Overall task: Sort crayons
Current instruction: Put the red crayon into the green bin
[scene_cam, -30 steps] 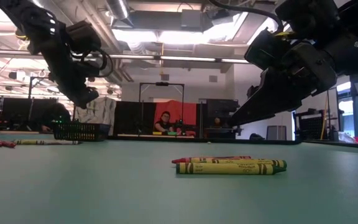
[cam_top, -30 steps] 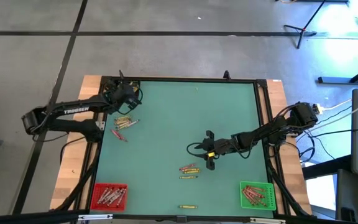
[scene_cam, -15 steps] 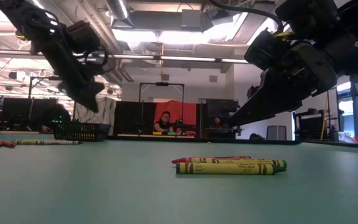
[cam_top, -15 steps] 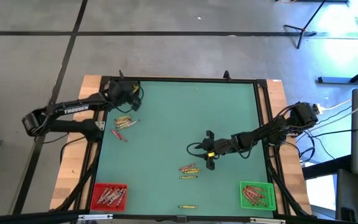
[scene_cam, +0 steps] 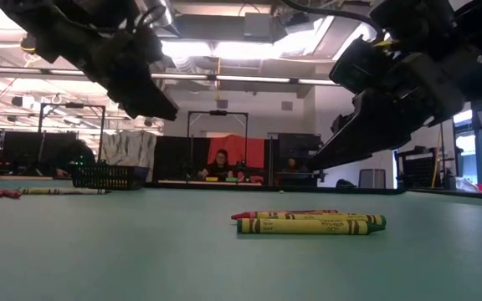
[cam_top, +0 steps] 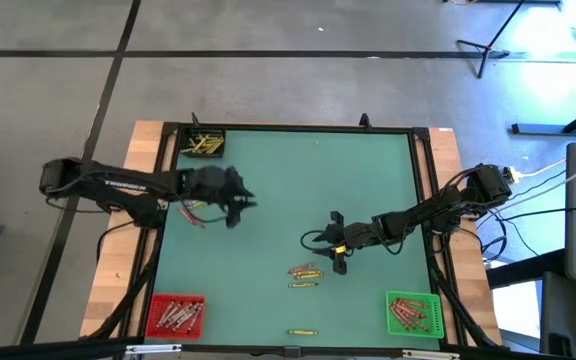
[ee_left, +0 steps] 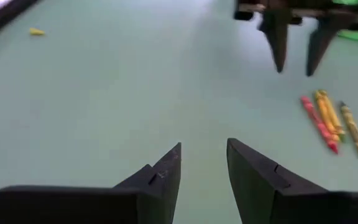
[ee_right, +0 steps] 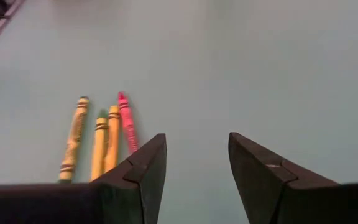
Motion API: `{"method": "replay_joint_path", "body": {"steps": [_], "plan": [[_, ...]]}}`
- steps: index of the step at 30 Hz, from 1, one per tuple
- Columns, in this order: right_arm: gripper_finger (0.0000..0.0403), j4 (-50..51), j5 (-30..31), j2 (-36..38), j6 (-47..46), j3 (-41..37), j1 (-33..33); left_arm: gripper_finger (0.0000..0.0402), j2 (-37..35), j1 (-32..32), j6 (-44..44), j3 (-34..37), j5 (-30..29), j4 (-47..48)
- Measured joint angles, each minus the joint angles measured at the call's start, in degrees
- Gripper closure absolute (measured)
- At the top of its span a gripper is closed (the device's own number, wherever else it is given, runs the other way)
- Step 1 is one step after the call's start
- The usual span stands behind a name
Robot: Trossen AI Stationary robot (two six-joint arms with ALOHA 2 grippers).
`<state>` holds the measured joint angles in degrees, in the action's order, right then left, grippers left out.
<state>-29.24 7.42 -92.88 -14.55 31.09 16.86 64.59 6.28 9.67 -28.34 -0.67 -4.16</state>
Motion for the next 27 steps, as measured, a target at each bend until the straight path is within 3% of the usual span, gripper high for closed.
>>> {"method": "replay_joint_path", "body": {"steps": [8, 16, 20, 27], "plan": [[0.0233, -3.95, -0.51, 0.0, 3.05, 0.02, 4.31, 0.0288, 6.4, -12.54, 4.09, 0.02, -7.91, -7.53], [0.0233, -5.94, 1.01, -1.75, 3.45, 0.07, 4.51, 0.0288, 15.11, -24.15, 8.1, 0.04, -18.11, -15.89], [0.0233, -12.66, 0.53, -5.89, 5.27, 0.07, 4.51, 0.0288, 19.45, -27.4, 9.42, 0.09, -19.65, -21.45], [0.0233, -14.45, 0.53, -9.77, 5.67, 0.07, 4.45, 0.0288, 24.43, -29.12, 10.3, 0.09, -19.91, -27.81]]}}
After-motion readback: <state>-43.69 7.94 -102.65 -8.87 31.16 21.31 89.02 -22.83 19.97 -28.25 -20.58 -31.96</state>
